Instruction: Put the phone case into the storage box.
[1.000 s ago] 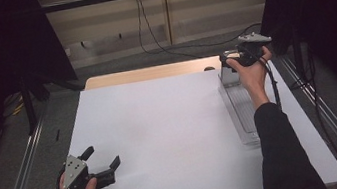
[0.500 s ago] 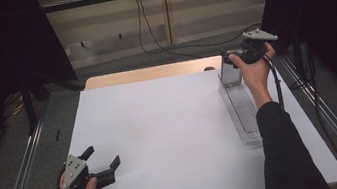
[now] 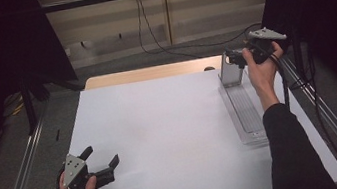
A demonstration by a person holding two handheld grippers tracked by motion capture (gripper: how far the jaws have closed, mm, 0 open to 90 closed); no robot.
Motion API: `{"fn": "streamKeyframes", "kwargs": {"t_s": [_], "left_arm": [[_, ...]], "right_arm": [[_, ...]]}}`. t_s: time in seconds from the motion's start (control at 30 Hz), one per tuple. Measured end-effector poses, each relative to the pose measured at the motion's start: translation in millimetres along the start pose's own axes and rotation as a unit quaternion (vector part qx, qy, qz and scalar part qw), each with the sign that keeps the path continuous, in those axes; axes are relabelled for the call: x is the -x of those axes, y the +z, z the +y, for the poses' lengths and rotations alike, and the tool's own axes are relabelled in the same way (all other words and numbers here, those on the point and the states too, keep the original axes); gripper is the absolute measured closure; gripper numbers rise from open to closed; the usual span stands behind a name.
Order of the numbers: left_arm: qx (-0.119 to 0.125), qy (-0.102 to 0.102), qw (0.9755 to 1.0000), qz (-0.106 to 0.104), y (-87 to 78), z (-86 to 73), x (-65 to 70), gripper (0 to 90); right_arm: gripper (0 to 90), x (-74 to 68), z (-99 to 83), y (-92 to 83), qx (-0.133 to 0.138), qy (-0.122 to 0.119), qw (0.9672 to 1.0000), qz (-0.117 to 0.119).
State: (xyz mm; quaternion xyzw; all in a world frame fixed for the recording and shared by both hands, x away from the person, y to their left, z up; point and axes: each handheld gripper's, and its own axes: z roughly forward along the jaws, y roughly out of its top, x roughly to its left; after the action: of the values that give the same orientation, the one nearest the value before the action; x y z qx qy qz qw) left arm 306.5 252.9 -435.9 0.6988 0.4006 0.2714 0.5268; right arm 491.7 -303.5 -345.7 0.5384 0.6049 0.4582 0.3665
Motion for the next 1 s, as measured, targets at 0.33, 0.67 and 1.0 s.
{"fn": "streamKeyframes", "kwargs": {"t_s": [0.33,0.67,1.0], "left_arm": [[0.007,0.001,1.0,-0.002,-3.6,1.1,1.6,3.3],[0.015,0.0,0.9999,-0.005,-8.0,2.0,1.4,3.3],[0.015,-0.001,0.9999,-0.004,-8.0,2.1,1.7,3.3]], "right_arm": [[0.0,-1.0,-7.9,-11.1,-0.002,0.0,0.9998,0.019],[0.2,-6.6,-18.7,-23.4,0.001,-0.016,0.9994,0.029],[0.0,-4.3,-31.6,-34.9,0.0,-0.019,0.9985,0.051]]}}
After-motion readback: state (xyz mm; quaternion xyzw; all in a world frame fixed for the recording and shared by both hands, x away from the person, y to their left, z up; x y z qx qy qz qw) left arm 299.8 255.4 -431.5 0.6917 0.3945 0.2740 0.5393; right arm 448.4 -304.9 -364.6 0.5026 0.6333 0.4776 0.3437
